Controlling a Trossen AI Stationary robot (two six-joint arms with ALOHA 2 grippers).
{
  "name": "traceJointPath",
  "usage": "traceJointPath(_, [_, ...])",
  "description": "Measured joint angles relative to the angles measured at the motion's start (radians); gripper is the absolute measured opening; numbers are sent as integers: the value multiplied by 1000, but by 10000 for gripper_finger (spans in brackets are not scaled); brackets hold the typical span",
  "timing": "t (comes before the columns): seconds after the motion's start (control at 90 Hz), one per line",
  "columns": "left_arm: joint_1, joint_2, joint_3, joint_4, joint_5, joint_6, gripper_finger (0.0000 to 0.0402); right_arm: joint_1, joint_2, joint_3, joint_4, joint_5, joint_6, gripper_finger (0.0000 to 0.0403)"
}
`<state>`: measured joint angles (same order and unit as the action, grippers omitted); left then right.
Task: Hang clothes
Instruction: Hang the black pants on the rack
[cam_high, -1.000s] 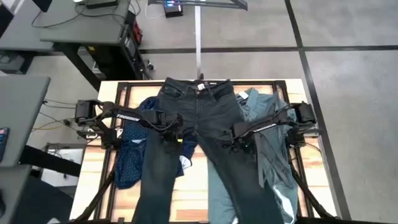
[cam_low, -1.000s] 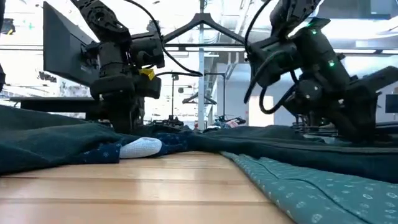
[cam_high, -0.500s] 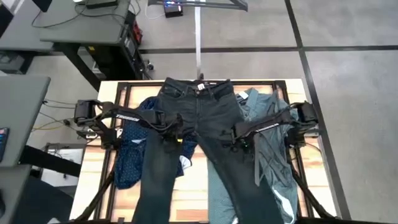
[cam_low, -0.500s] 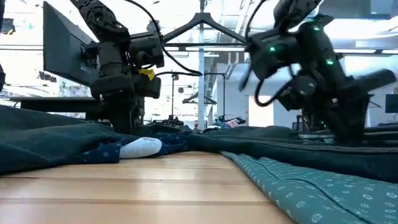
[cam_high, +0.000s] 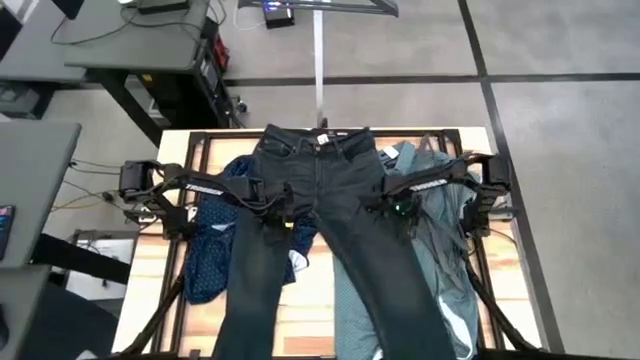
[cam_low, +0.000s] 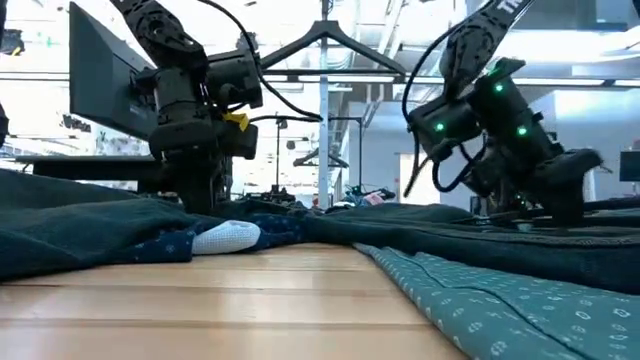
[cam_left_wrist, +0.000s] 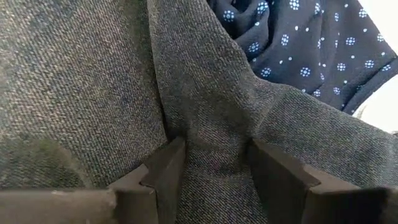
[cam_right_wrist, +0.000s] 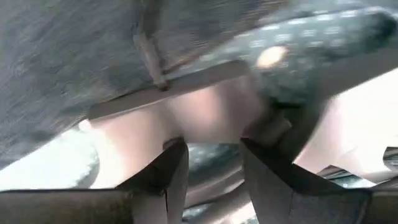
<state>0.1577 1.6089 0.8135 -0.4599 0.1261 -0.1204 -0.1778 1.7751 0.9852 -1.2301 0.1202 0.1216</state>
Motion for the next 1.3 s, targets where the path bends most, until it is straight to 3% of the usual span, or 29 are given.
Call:
traceJointPath(0.189, [0,0,0,3,0,-12,162,26,-92,53,51,-5,-14,132])
traceJointPath(0.378, [0,0,0,4,-1,-17,162,103,-155,58,92,-87,-14,132])
traceJointPath(0.633, [0,0,0,4,-1,-24,162,190,-116,-74,170,-64,1,132])
traceJointPath(0.878, [-1,1,1,3,-1,-32,161,115,-98,-134,232,-38,5,132])
traceJointPath(1.089, [-2,1,1,0,-1,-30,161,1,-119,-140,260,113,-33,132])
traceJointPath(1.3, [-5,1,1,-3,-1,-34,161,-105,-121,-143,273,106,-74,132])
